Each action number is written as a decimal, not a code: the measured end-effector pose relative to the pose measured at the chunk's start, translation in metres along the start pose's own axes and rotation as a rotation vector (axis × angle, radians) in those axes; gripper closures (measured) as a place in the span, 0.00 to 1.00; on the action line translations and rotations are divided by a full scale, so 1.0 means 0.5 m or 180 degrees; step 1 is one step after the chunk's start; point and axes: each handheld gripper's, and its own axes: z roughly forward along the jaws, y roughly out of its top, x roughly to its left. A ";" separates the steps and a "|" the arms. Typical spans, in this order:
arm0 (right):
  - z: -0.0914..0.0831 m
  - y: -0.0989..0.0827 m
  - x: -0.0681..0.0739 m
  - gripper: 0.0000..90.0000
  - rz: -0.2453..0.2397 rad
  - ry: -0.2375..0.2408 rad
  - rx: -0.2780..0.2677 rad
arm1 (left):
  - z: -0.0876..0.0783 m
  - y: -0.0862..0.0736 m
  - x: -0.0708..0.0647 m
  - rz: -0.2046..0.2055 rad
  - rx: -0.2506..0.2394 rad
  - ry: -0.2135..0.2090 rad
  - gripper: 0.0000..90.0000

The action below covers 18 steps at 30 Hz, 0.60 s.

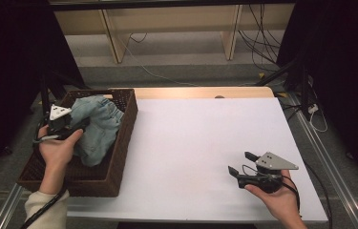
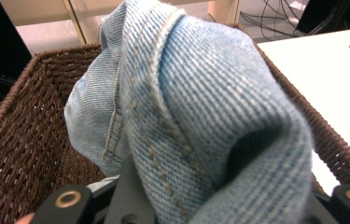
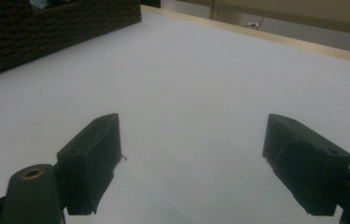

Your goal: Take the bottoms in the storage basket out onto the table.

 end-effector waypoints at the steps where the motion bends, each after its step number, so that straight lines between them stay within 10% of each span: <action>1: 0.000 0.000 0.000 0.22 -0.0003 0.0000 -0.0002 | -0.001 0.001 0.000 -0.0002 -0.0016 0.0005 0.81; 18: 0.000 0.000 -0.001 0.22 -0.0005 -0.0004 -0.0004 | -0.030 0.020 -0.008 -0.0027 -0.0317 0.0060 0.81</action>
